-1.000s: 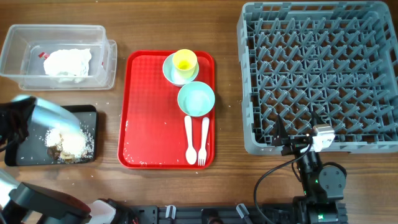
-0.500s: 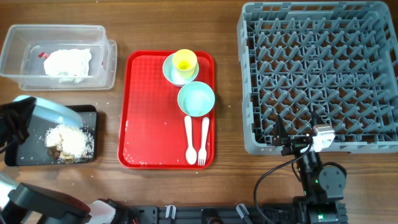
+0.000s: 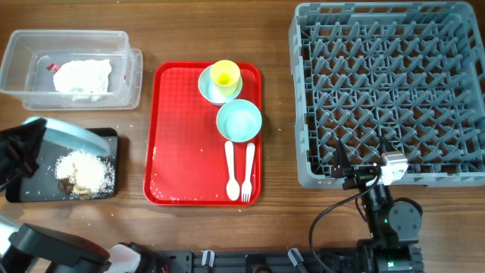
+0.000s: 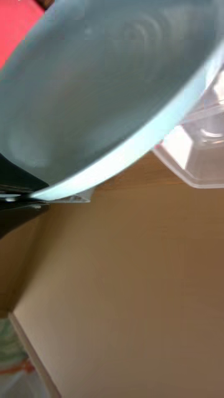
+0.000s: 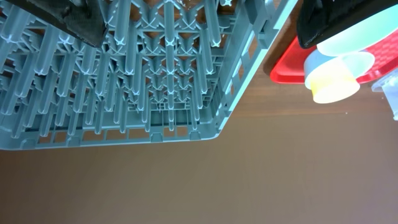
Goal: Sort waste into correct bins and load items into the dishwasher rack
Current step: 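Tilt the plate to dump rice and scraps onto the black tray, then carry the empty plate back and set it on the red tray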
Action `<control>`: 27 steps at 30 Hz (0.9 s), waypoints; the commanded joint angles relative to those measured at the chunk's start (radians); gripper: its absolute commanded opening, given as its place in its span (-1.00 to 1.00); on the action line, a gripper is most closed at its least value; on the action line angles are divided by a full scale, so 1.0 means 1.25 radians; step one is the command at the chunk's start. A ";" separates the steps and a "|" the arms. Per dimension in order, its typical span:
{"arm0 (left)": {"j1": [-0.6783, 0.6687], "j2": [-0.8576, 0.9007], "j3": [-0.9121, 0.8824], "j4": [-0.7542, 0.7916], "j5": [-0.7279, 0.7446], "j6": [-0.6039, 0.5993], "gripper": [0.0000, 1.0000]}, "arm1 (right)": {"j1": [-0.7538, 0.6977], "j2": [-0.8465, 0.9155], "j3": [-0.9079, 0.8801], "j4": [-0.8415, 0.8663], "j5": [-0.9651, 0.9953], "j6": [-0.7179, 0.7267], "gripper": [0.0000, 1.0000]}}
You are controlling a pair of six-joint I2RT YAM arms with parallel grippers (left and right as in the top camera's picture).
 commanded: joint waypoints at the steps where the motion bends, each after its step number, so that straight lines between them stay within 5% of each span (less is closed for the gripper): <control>1: 0.004 -0.012 0.007 -0.058 0.047 0.074 -0.92 | 0.003 -0.002 -0.001 0.004 -0.010 0.010 1.00; 11: -0.017 -0.059 0.007 -0.378 0.035 0.432 -0.92 | 0.003 -0.002 -0.001 0.004 -0.010 0.010 0.99; 22: -0.375 -0.089 0.006 -0.331 -0.042 0.420 -0.92 | 0.003 -0.002 -0.001 0.004 -0.010 0.010 1.00; 27: -0.544 -0.089 0.006 -0.200 -0.126 0.237 -0.92 | 0.003 -0.002 -0.001 0.004 -0.010 0.010 1.00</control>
